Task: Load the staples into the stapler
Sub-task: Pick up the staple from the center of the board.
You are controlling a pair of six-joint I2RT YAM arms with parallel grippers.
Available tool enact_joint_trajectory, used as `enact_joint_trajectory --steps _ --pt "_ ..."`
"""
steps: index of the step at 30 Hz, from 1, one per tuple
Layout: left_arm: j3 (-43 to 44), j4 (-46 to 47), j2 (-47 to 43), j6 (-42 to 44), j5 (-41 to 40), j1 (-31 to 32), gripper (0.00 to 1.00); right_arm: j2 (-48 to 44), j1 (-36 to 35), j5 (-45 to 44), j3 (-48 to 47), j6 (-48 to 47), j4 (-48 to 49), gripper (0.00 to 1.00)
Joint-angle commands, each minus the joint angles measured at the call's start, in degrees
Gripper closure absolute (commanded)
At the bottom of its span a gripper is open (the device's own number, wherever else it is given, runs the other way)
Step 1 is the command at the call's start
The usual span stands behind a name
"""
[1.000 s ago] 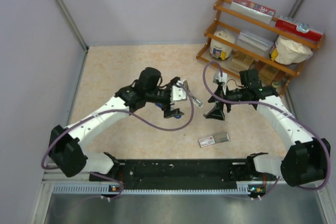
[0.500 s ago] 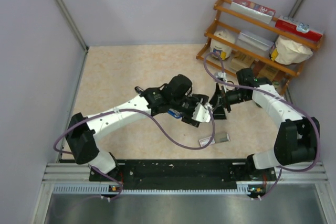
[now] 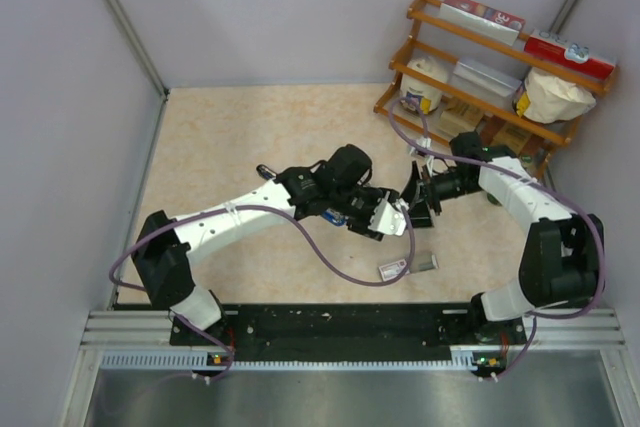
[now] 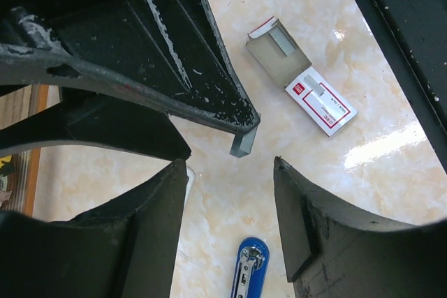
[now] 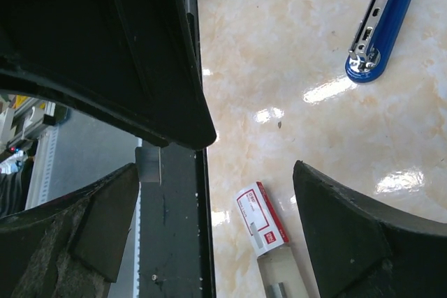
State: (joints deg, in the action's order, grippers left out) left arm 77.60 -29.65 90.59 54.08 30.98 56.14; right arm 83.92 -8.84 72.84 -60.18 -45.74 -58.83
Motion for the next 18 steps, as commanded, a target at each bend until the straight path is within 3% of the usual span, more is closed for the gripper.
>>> enact_joint_trajectory --steps 1,9,18 --pt "2.8 1.1 1.3 -0.9 0.7 0.8 0.43 0.9 0.5 2.4 -3.1 -2.5 -0.9 0.11" --pt "3.4 0.9 1.8 -1.6 0.7 1.3 0.45 2.3 0.5 1.9 -3.4 -3.5 -1.7 0.12" --pt "4.7 0.0 2.9 -1.8 0.5 2.0 0.54 2.6 0.5 2.0 -3.8 -4.3 -2.8 0.12"
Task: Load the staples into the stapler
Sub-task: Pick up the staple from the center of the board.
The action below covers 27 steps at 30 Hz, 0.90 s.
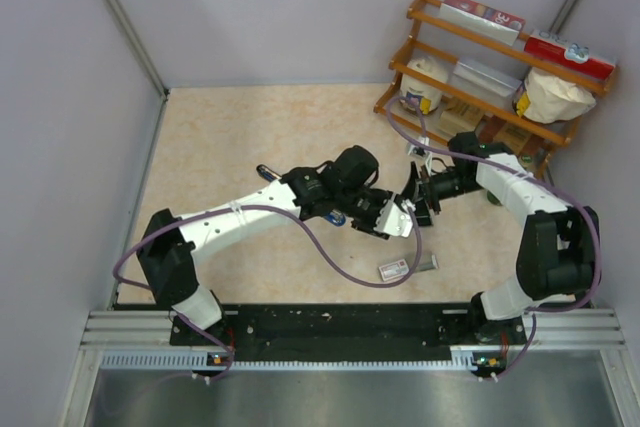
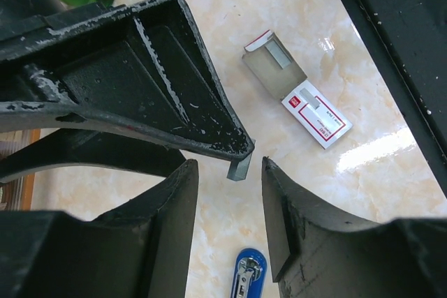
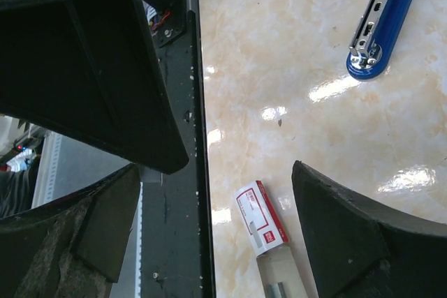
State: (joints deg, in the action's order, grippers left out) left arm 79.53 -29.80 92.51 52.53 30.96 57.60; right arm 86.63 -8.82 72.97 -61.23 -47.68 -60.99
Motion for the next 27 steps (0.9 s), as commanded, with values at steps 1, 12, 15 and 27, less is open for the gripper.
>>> enact_joint_trajectory --steps 1,12,15,27 --pt "2.9 0.2 1.1 -0.1 0.5 0.6 0.55 0.0 0.5 1.9 -2.8 -2.4 -0.7 0.13" --pt "2.4 -0.3 1.6 0.4 -0.3 0.8 0.58 0.6 0.6 1.9 -3.2 -3.7 -2.0 0.14" --pt "2.3 0.0 1.9 0.0 -0.5 0.8 0.66 0.8 0.6 2.1 -3.5 -4.3 -2.7 0.14" --pt "2.4 0.3 2.2 -2.0 -1.9 1.3 0.99 -0.4 2.0 1.7 -4.3 -6.5 -4.5 0.14"
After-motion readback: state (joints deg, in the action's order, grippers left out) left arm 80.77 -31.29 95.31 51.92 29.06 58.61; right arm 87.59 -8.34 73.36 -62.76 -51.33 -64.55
